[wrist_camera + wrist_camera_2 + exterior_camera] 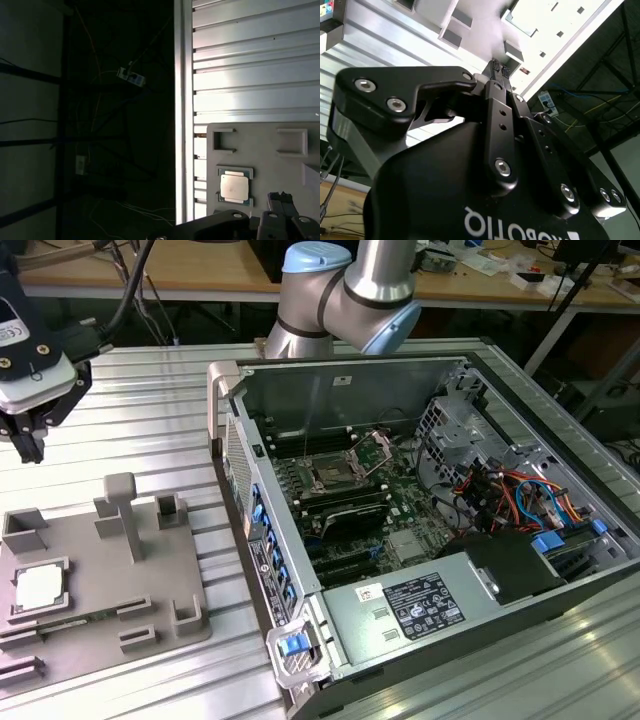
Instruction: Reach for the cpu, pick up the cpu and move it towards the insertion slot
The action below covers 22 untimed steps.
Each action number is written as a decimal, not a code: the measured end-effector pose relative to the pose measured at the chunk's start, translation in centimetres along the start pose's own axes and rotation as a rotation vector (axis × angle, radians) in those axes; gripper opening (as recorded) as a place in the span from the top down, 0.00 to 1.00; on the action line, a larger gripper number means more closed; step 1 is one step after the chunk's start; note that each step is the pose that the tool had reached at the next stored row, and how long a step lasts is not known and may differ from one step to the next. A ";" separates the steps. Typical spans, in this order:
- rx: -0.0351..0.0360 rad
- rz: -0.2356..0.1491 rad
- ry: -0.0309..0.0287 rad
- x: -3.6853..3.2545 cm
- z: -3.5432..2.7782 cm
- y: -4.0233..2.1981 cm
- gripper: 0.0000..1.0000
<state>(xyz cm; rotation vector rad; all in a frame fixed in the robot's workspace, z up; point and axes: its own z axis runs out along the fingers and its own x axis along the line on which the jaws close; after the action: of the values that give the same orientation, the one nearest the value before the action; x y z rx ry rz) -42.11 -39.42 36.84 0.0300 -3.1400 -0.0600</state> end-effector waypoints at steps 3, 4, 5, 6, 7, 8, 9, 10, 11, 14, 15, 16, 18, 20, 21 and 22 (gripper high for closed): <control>0.0000 0.000 0.0001 0.66 0.00 0.01 0.89; 0.0000 0.000 0.0001 0.80 0.00 0.01 0.89; 0.0000 0.000 0.0000 0.83 0.00 0.00 0.89; 0.0000 0.000 0.0000 0.84 0.01 0.01 0.89; 0.0000 0.000 0.0000 0.84 0.01 0.01 0.89; 0.0000 0.000 0.0000 0.86 0.01 0.01 0.89; 0.0000 0.000 0.0000 0.87 0.01 0.01 0.89; 0.0000 0.000 0.0000 0.88 0.01 0.02 0.89; 0.0000 0.000 0.0000 0.88 0.00 0.02 0.89; 0.0000 0.000 0.0000 0.88 0.00 0.02 0.89; 0.0000 0.000 0.0000 0.88 0.00 0.01 0.89; 0.0000 0.000 0.0001 0.88 0.00 0.01 0.89; 0.0000 0.000 0.0000 0.89 0.01 0.02 0.89; 0.0000 0.000 0.0000 0.89 0.03 0.01 0.89; -0.0001 0.000 -0.0001 0.89 0.19 0.00 0.89; -0.0001 0.000 0.0000 0.91 0.58 -0.05 0.89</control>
<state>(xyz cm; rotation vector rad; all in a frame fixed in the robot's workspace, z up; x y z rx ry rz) -43.02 -39.47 36.26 0.0297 -3.1401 -0.0602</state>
